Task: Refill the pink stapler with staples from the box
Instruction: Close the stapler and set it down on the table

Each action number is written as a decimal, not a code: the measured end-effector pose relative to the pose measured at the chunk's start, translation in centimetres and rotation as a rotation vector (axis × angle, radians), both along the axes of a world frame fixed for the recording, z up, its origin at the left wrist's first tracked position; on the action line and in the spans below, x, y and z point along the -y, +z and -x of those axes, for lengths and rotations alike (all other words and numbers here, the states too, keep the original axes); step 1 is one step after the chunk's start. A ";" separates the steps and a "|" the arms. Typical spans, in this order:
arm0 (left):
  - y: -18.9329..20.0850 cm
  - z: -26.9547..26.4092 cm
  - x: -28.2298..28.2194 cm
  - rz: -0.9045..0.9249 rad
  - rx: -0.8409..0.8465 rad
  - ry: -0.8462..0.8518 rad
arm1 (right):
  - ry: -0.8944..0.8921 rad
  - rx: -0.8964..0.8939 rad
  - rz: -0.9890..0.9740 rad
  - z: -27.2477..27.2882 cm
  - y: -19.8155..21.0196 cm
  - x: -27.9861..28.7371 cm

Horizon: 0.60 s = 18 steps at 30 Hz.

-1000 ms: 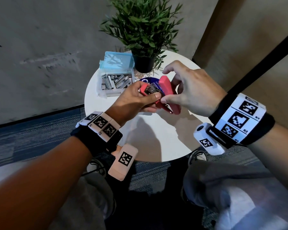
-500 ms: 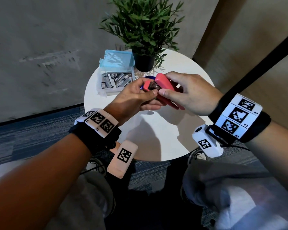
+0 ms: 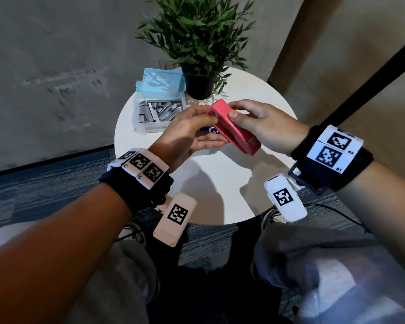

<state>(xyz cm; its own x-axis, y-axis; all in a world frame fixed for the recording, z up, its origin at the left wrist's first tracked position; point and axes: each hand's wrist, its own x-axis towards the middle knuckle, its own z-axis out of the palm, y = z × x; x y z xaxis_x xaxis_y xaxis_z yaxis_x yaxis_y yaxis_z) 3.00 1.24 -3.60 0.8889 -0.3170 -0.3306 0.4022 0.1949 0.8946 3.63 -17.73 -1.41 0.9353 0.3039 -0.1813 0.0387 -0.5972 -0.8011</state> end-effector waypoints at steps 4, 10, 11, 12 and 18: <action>0.2 0.4 0.3 -0.045 0.021 -0.016 | -0.011 -0.096 -0.010 0.2 -0.4 0.5; 0.1 0.4 0.5 -0.121 0.056 0.004 | -0.010 -0.041 -0.005 0.4 -0.6 -0.1; 0.2 0.3 0.4 -0.112 0.050 0.011 | -0.019 -0.046 -0.024 0.3 -0.5 -0.2; 0.4 0.3 0.3 -0.097 0.041 0.018 | -0.032 -0.056 -0.040 0.2 -0.5 -0.2; 0.4 0.2 -0.2 -0.096 0.043 0.039 | -0.029 -0.151 -0.105 0.0 -0.6 -0.4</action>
<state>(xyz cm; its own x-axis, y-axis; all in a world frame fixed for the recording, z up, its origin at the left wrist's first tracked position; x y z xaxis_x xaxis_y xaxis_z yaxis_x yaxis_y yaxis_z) 2.79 1.39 -3.17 0.9140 -0.2507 -0.3190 0.3567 0.1216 0.9263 3.67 -17.29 -1.98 0.9085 0.3018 -0.2889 -0.1028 -0.5088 -0.8547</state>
